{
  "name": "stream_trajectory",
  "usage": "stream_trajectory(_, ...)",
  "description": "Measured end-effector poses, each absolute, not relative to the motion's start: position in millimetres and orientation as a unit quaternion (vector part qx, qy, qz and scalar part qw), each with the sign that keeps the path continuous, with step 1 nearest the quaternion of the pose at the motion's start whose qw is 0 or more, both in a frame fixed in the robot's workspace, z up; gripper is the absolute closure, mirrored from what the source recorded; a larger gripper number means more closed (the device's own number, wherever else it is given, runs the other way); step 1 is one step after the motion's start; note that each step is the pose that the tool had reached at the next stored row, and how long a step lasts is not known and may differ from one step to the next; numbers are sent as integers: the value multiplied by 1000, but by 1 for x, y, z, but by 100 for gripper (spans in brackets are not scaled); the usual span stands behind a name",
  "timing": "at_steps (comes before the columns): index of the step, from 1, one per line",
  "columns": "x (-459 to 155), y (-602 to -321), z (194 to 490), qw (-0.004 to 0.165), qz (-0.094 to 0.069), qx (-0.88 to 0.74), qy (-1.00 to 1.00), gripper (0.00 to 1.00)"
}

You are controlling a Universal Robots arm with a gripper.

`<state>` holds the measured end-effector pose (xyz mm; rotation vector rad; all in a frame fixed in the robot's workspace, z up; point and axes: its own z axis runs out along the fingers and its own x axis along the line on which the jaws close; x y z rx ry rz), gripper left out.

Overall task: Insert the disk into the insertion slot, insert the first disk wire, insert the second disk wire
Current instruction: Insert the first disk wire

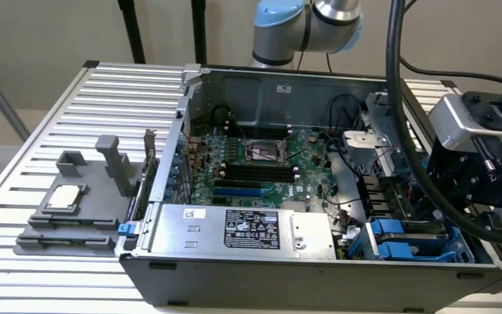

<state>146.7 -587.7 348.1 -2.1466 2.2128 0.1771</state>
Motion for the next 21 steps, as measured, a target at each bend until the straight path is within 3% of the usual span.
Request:
stream_trajectory(8, 147, -588, 347, 12, 40, -675, 737, 84)
stream_trajectory(21, 147, -580, 346, -5, 36, -673, 739, 84)
